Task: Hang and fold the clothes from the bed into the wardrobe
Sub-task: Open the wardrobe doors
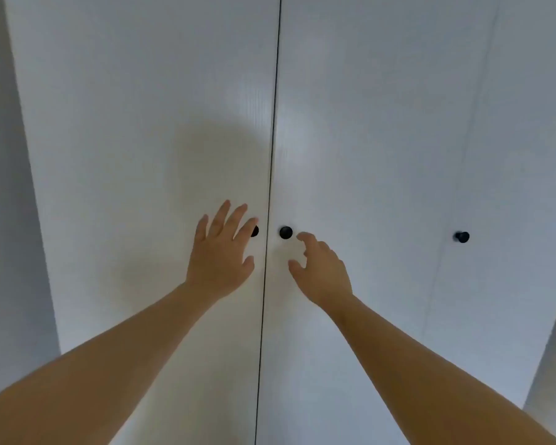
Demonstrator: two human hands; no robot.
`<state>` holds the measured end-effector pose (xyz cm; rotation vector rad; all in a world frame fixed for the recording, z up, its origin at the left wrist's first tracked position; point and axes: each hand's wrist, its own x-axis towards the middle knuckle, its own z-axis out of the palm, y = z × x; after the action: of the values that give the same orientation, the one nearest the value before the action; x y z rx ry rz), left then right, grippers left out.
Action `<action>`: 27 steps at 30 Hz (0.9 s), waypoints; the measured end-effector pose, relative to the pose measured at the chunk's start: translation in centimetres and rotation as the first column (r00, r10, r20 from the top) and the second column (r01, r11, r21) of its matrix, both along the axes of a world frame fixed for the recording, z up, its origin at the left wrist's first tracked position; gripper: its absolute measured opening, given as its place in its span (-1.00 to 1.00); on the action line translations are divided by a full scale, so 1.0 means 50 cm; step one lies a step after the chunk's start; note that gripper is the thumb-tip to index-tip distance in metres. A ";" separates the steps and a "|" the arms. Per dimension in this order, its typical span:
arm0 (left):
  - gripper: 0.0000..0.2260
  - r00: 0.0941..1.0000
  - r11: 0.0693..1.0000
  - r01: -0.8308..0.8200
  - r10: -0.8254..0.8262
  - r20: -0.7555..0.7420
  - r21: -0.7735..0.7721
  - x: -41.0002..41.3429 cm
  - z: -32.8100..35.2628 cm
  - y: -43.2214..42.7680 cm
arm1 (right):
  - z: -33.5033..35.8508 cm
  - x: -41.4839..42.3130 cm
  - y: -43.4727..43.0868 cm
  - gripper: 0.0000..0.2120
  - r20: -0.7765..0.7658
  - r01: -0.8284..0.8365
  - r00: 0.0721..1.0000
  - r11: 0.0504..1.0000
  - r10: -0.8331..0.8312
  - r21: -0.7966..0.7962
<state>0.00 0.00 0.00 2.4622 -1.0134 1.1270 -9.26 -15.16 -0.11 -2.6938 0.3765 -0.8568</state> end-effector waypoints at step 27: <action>-0.24 0.934 0.988 -0.077 0.026 -0.355 -0.132 0.065 -0.114 -0.049 | -0.023 0.122 -0.002 -0.86 0.354 -0.123 0.933 0.867 -0.065 0.483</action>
<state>3.26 -2.44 -5.68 2.4639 -0.7375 0.7031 -3.14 -15.26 -1.28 -2.0112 0.4030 -1.0509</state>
